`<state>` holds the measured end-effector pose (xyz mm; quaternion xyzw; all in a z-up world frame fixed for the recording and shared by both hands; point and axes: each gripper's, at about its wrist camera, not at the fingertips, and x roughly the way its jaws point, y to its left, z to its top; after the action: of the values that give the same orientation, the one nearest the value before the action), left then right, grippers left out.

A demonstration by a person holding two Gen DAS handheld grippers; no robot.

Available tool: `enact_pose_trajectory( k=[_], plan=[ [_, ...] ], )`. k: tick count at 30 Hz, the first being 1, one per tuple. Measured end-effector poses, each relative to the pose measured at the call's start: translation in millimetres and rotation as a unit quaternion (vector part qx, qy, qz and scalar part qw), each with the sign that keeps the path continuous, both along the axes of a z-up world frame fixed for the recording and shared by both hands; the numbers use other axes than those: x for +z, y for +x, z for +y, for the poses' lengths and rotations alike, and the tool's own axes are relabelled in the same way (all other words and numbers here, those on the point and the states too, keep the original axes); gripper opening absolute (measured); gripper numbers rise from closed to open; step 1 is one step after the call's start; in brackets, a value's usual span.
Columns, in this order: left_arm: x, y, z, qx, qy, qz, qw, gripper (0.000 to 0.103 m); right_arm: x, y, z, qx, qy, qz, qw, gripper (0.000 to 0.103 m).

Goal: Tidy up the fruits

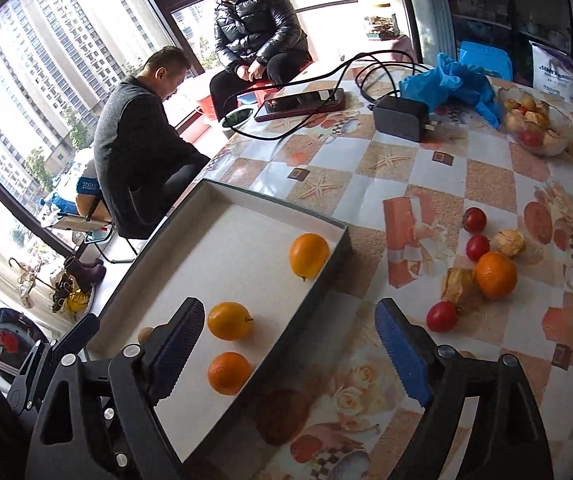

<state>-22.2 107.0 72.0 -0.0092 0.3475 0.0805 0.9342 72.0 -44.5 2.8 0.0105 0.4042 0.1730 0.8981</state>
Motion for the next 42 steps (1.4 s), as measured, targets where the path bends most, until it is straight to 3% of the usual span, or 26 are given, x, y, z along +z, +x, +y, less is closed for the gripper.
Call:
enact_pose_trajectory(
  k=[1,6,10,13,20,34,42],
  plan=[
    [1.6,-2.3,-12.2,-0.015,-0.002,-0.003,0.9999,0.084,0.9,-4.2,-16.7,-0.017,-0.001,-0.003,1.000,0.103],
    [-23.0,0.9,-78.9,-0.077,-0.018,0.020,0.9967,0.086,-12.3,-38.8,-99.2,-0.116,-0.047,-0.027,0.992,0.103],
    [-56.5,15.4,-120.5,-0.091,0.007,0.047,0.9947,0.086,-42.3,-57.7,-159.8,-0.189,-0.062,-0.009,0.980,0.103],
    [-74.6,26.6,-131.8,-0.093,-0.007,0.074,0.9929,0.086,-56.6,-61.4,-187.4,-0.228,-0.074,0.002,0.971,0.103],
    [-86.4,33.4,-132.6,-0.091,-0.022,0.093,0.9913,0.089,-62.0,-65.1,-181.5,-0.243,-0.130,-0.033,0.961,0.103],
    [-89.2,29.7,-133.9,-0.086,-0.019,0.106,0.9905,0.102,-65.2,-65.6,-180.7,-0.239,-0.126,-0.038,0.962,0.103],
    [-89.4,29.4,-133.3,-0.086,-0.021,0.106,0.9904,0.102,-65.3,-65.4,-180.4,-0.239,-0.127,-0.038,0.962,0.103]
  ],
)
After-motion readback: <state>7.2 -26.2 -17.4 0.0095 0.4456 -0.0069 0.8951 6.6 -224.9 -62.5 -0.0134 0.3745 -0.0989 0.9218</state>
